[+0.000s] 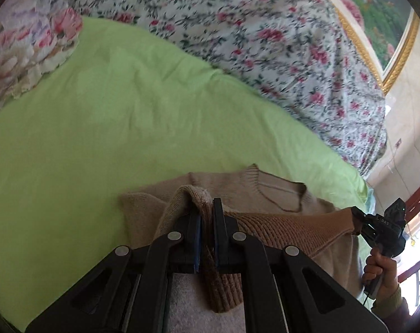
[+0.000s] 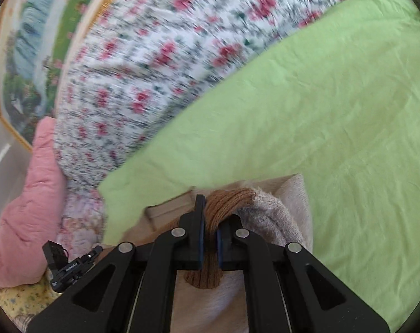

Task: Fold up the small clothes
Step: 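Fold the hem up toward the collar with both tools and release, then open both tools and lift them away from the folded sweater, then grasp the sweater side with the left tool and fold it over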

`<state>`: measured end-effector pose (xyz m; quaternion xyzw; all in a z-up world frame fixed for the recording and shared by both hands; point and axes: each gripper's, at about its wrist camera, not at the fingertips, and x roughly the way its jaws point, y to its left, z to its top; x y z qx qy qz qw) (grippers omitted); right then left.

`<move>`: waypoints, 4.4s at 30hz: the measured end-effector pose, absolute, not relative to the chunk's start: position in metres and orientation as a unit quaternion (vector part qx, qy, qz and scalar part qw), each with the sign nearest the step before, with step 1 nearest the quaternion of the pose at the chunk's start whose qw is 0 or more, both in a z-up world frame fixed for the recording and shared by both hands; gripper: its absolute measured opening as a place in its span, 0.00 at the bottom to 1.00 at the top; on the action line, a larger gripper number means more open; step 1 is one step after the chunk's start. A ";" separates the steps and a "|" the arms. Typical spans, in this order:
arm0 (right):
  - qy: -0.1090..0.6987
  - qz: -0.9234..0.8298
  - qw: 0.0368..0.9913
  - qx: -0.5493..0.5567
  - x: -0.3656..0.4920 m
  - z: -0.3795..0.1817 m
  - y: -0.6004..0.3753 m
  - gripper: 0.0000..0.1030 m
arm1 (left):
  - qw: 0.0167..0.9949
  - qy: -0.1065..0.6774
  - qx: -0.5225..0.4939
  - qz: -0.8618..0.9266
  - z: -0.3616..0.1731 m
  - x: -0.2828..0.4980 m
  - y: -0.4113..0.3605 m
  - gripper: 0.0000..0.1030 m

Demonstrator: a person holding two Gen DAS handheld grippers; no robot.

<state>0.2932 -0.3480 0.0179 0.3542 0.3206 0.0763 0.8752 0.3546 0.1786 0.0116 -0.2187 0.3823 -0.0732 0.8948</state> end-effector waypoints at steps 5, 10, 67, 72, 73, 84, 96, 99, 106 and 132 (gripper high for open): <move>0.351 0.053 0.873 0.334 0.306 -0.008 -0.345 0.07 | 0.893 0.392 -0.209 -0.066 -0.010 0.364 0.176 0.06; 0.360 0.053 0.868 0.338 0.304 -0.006 -0.348 0.09 | 0.888 0.405 -0.209 -0.069 -0.010 0.359 0.178 0.11; 0.370 0.053 0.886 0.275 0.150 0.017 -0.254 0.45 | 0.856 0.428 -0.282 -0.065 -0.008 0.177 0.150 0.17; 0.379 0.056 0.878 0.287 0.125 0.008 -0.241 0.46 | 0.841 0.436 -0.315 -0.058 -0.022 0.149 0.146 0.17; 0.379 0.056 0.878 0.287 0.122 0.007 -0.240 0.46 | 0.839 0.438 -0.317 -0.057 -0.024 0.145 0.145 0.18; 0.387 0.064 0.873 0.291 0.086 -0.001 -0.223 0.57 | 0.821 0.443 -0.356 -0.042 -0.042 0.125 0.147 0.35; 0.393 0.064 0.869 0.294 0.085 -0.004 -0.222 0.57 | 0.817 0.394 -0.420 -0.011 -0.056 0.162 0.165 0.43; 0.393 0.064 0.869 0.294 0.086 -0.005 -0.222 0.57 | 0.819 0.383 -0.428 -0.002 -0.056 0.173 0.171 0.43; 0.392 0.062 0.868 0.299 0.093 -0.006 -0.227 0.58 | 0.833 0.368 -0.412 0.020 -0.049 0.198 0.177 0.31; 0.374 0.182 0.823 0.386 0.211 0.012 -0.300 0.59 | 0.892 0.377 -0.097 -0.229 0.014 0.242 -0.088 0.06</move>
